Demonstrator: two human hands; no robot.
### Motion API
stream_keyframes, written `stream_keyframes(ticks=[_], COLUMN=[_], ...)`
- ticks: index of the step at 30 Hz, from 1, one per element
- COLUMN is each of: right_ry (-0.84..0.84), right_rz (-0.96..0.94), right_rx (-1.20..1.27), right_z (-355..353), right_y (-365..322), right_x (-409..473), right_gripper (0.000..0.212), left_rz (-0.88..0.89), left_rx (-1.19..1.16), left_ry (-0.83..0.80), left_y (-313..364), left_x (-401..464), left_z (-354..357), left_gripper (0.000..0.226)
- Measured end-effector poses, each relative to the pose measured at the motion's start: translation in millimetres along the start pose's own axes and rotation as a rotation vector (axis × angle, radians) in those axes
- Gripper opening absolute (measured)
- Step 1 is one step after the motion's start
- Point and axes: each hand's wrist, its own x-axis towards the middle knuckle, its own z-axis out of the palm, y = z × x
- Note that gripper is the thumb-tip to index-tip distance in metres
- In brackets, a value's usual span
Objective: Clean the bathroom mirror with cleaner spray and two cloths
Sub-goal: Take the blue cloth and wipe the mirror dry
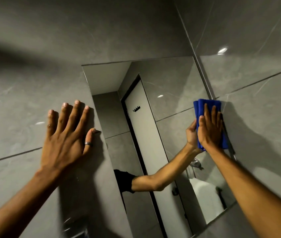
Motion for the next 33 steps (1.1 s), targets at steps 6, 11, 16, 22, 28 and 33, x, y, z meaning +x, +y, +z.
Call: stream_keyframes(ticks=[6, 11, 16, 22, 28, 33], right_ry=[0.029, -0.01, -0.061, -0.064, 0.007, 0.002], right_rz=[-0.178, -0.383, -0.527, -0.613, -0.425, -0.266], right_rx=[-0.009, 0.091, 0.118, 0.103, -0.001, 0.013], right_z=[12.2, 28.1, 35.7, 26.5, 11.1, 0.5], right_y=[-127.7, -227.4, -260.8, -251.5, -175.5, -120.7], right_x=[-38.5, -120.1, -160.4, -96.5, 14.1, 112.8], right_gripper=[0.059, 0.059, 0.058, 0.058, 0.06, 0.059], left_rz=[-0.02, -0.064, -0.134, -0.138, -0.132, -0.127], left_rx=[-0.023, -0.129, -0.15, -0.12, -0.102, -0.031], left_ry=[-0.051, -0.078, -0.058, -0.095, -0.036, 0.012], left_y=[2.3, 0.9, -8.4, -9.3, -5.5, -4.4], left_x=[0.4, 1.9, 9.5, 26.4, 20.5, 23.0], left_z=[-5.0, -13.7, -24.2, -21.2, -14.4, -7.6], left_gripper=[0.074, 0.073, 0.073, 0.074, 0.072, 0.071])
